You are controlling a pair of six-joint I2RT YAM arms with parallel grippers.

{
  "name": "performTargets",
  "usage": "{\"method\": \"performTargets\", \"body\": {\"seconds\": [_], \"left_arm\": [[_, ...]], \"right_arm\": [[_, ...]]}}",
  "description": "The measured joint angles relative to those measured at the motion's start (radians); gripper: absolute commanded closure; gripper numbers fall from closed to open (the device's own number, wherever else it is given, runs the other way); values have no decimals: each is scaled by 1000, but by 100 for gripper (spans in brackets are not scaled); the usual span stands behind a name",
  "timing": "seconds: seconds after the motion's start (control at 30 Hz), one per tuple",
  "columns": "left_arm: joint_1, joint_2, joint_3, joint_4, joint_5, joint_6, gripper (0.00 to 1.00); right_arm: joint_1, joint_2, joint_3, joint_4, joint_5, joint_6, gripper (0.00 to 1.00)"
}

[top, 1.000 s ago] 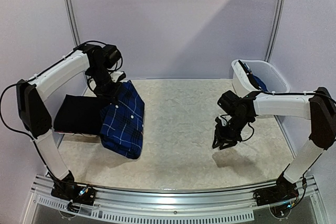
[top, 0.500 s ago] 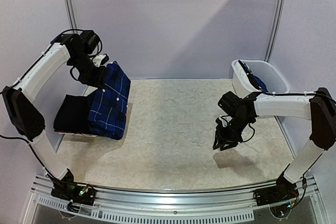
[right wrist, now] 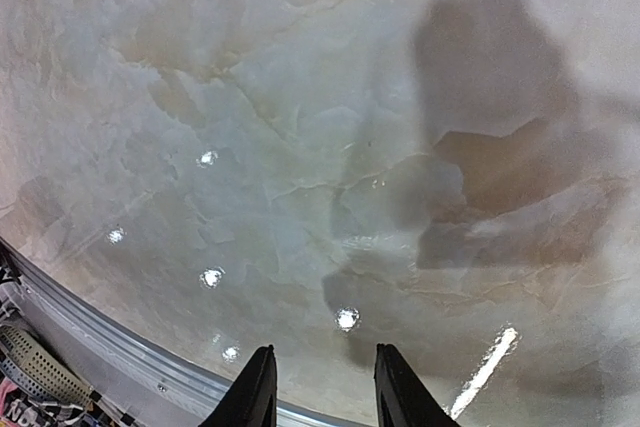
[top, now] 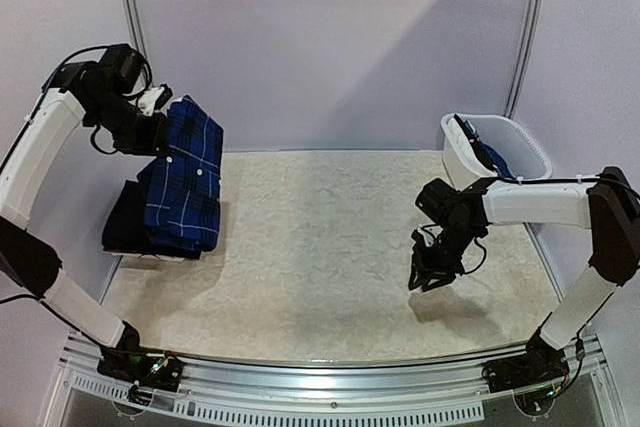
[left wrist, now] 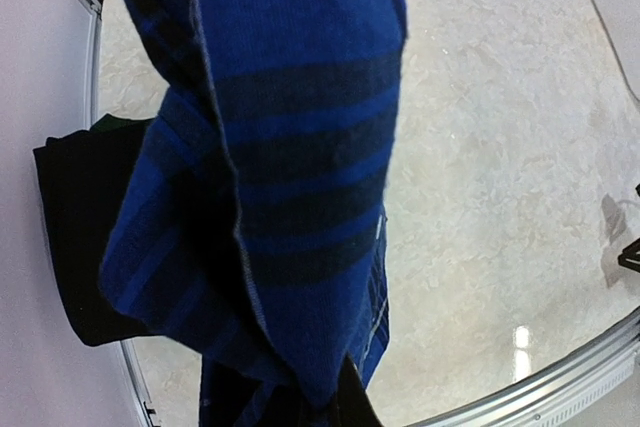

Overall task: Fold and stack the mixed laundry pile
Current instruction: Place the square-folded shirt at the corner of the board.

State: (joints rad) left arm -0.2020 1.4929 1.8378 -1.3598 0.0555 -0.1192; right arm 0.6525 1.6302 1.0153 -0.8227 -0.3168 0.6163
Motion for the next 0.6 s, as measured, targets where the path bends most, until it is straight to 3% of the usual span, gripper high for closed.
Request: {"method": "performTargets", "body": {"seconds": [0.6], "left_arm": [[60, -40, -108, -9, -97, 48, 100]], "right_arm": [[2, 62, 0, -22, -9, -33, 66]]}}
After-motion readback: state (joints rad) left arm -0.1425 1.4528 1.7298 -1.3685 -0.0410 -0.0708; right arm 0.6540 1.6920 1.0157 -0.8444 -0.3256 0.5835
